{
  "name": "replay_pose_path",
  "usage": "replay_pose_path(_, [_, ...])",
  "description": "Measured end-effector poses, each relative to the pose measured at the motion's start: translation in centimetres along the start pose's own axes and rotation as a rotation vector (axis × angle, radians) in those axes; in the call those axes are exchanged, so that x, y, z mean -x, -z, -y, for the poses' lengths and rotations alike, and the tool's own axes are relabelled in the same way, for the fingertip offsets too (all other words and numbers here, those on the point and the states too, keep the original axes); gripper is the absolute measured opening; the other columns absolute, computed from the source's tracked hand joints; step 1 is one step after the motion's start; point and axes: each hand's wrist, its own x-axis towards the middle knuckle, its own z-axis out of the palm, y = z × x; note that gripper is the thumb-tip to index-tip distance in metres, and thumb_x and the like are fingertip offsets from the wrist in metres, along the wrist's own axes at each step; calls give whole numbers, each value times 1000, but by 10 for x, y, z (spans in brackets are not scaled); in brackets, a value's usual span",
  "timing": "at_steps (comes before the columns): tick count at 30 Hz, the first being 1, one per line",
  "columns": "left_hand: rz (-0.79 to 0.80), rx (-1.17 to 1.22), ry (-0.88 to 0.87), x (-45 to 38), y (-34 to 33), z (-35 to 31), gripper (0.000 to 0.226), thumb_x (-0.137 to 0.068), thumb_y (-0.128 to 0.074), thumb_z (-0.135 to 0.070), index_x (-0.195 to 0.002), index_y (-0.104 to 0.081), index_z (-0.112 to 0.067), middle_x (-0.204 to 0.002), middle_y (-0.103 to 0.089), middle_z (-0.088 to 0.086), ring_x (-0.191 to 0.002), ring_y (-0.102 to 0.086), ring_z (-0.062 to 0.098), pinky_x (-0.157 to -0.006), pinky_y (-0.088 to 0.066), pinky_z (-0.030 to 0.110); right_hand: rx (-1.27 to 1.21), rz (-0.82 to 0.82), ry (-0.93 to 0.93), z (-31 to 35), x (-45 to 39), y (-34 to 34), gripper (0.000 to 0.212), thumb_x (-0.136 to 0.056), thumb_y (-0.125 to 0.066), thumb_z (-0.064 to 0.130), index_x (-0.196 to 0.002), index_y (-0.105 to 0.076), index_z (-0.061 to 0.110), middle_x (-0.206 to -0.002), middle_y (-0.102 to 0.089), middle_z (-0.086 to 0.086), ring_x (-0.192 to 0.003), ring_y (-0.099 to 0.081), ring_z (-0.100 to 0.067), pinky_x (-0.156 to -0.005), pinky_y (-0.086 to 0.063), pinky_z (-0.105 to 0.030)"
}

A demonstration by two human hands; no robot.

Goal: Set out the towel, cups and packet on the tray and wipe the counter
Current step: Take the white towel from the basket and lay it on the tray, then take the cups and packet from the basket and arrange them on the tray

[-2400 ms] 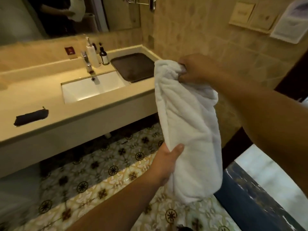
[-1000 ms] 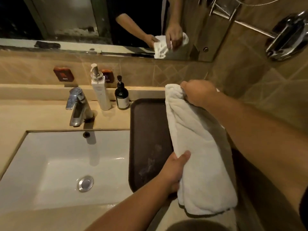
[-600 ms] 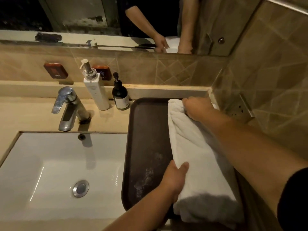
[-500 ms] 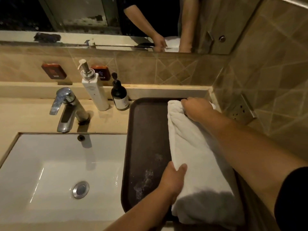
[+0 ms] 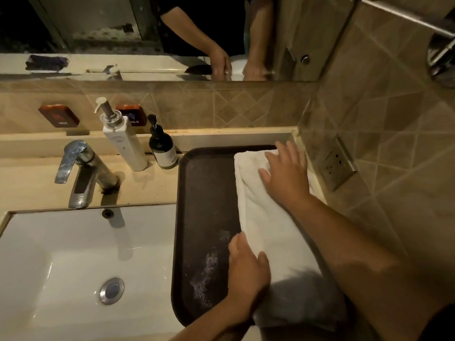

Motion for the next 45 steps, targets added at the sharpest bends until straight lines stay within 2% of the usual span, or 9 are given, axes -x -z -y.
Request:
replay_pose_path(2, [-57, -281, -161, 9, -5, -3, 70, -95, -35, -40, -154, -2, -20, -163, 9, 7, -148, -1, 27, -119, -8, 41, -11, 0, -33, 2, 25, 0, 61, -93, -41, 64, -141, -54, 30, -159, -36, -7, -148, -25, -34, -119, -7, -55])
replay_pose_path(5, [-9, -511, -431, 10, -15, -7, 72, -94, -15, -57, -153, 11, -25, -155, 32, 2, -143, 31, 24, -114, 21, 48, 49, 134, -11, 1, 48, -5, 77, -88, -15, 71, -151, -39, 33, -164, -23, -6, -151, -15, -35, -118, 1, -56])
replay_pose_path(10, [144, -685, -484, 3, -38, 6, 85, -81, 18, -70, -152, 13, -25, -148, 41, -2, -139, 38, 25, -108, 28, 49, 71, 320, 4, -23, 64, -27, 79, -87, 0, 74, -158, -5, 39, -167, 7, 1, -153, 7, -30, -120, 6, -56])
replay_pose_path(16, [141, -687, -436, 2, -42, 10, 77, -90, 4, -67, -153, 9, -22, -157, 28, 2, -139, 38, 20, -110, 24, 48, 76, 336, -3, -22, 65, -33, 81, -85, 5, 74, -158, 2, 38, -167, 10, 1, -153, 8, -30, -121, 6, -54])
replay_pose_path(24, [198, -707, -414, 20, -11, -2, 77, -94, -5, -65, -154, 7, -19, -162, 17, 5, -146, 21, 25, -117, 12, 51, -5, 349, -36, -24, 74, -3, 76, -92, -7, 73, -158, -14, 35, -168, -2, -1, -153, -3, -28, -122, -1, -52])
replay_pose_path(27, [222, -744, -470, 22, 22, -10, 66, -99, -22, -54, -153, -17, -16, -162, -16, 9, -149, -10, 28, -119, -7, 49, -78, 295, -85, -28, 95, 21, 54, -100, -35, 54, -147, -42, 28, -157, -37, -2, -142, -37, -23, -118, -22, -45])
replay_pose_path(31, [237, -839, -641, 22, 71, -25, 36, -97, -39, -42, -116, -56, -16, -121, -62, 8, -106, -57, 26, -94, -44, 43, -185, 276, -226, -25, 153, 58, 40, -98, -49, 39, -131, -62, 21, -130, -63, -4, -113, -60, -24, -99, -44, -36])
replay_pose_path(36, [439, -1033, -801, 44, 102, -29, 47, -96, -43, -46, -131, -48, -14, -129, -57, 10, -112, -57, 32, -91, -47, 45, -132, 438, -485, 6, 253, 103, 39, -96, -51, 44, -127, -61, 22, -125, -64, -4, -110, -60, -26, -90, -52, -38])
replay_pose_path(45, [654, -1156, -1203, 170, 103, 9, 57, -89, -51, -57, -129, -52, -17, -127, -60, 9, -112, -59, 30, -89, -50, 43, -216, 541, -771, 113, 463, 155, 51, -91, -58, 48, -133, -57, 19, -128, -61, -10, -111, -60, -28, -90, -51, -36])
